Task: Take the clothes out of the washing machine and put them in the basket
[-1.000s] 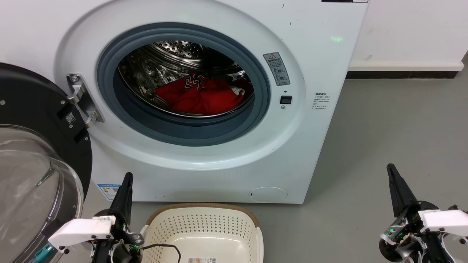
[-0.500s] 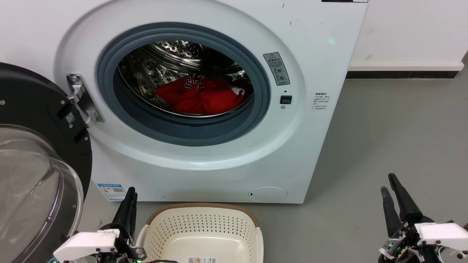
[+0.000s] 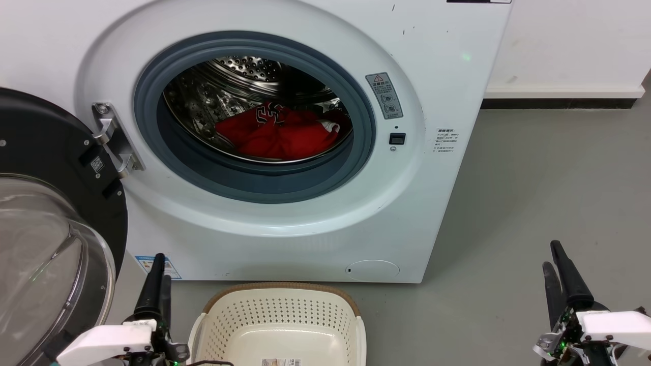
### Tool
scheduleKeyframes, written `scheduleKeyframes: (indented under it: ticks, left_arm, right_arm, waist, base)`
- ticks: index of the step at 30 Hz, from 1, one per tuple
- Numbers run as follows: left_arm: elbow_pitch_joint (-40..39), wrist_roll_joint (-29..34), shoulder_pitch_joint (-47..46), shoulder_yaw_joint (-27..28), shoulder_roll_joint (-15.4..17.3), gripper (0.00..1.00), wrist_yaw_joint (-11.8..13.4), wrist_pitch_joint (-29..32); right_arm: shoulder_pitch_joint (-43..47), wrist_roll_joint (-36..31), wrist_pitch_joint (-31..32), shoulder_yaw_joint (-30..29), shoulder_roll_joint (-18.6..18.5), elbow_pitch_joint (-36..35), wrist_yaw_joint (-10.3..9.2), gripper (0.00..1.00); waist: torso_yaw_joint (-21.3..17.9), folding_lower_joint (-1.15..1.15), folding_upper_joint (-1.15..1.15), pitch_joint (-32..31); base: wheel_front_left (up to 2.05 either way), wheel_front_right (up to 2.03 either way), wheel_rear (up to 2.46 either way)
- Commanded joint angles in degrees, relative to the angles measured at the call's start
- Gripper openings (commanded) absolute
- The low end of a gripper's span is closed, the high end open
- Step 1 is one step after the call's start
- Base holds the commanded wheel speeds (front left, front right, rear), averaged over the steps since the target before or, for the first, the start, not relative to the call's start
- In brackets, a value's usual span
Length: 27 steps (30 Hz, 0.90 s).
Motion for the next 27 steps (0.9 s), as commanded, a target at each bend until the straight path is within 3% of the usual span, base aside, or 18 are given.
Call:
scheduleKeyframes:
  ticks: [1, 14, 22, 27]
  left_arm:
    - [-1.16, 1.73, -0.64, 0.97, 0.11, 1.00, -0.02, -0.60]
    - [-4.92, 13.57, -1.03, 6.03, 0.14, 1.00, 1.82, -3.69]
    - [-12.40, 23.47, -0.45, 5.40, 0.15, 1.00, 5.25, -5.37]
    - [-15.02, 26.56, 0.68, 4.19, 0.16, 1.00, 7.01, -6.39]
  right_arm:
    - [-0.26, -2.22, -0.62, -0.29, -0.11, -0.85, 0.01, 1.00]
    - [-0.20, -24.84, -3.71, -1.38, -0.13, -5.96, 0.01, 1.00]
    - [0.10, -39.89, -5.42, 0.02, -0.13, -12.13, 0.01, 1.00]
    - [0.25, -47.26, -6.43, 1.00, -0.13, -15.14, 0.01, 1.00]
  waist:
    - [-0.01, 0.00, 0.00, -0.01]
    - [-0.16, 0.00, 0.00, 0.02]
    - [-0.22, 0.00, 0.00, 0.33]
    - [-0.25, 0.00, 0.00, 0.51]
  base:
    - [0.00, 0.00, 0.00]
    - [0.00, 0.00, 0.00]
    - [0.00, 0.00, 0.00]
    - [0.00, 0.00, 0.00]
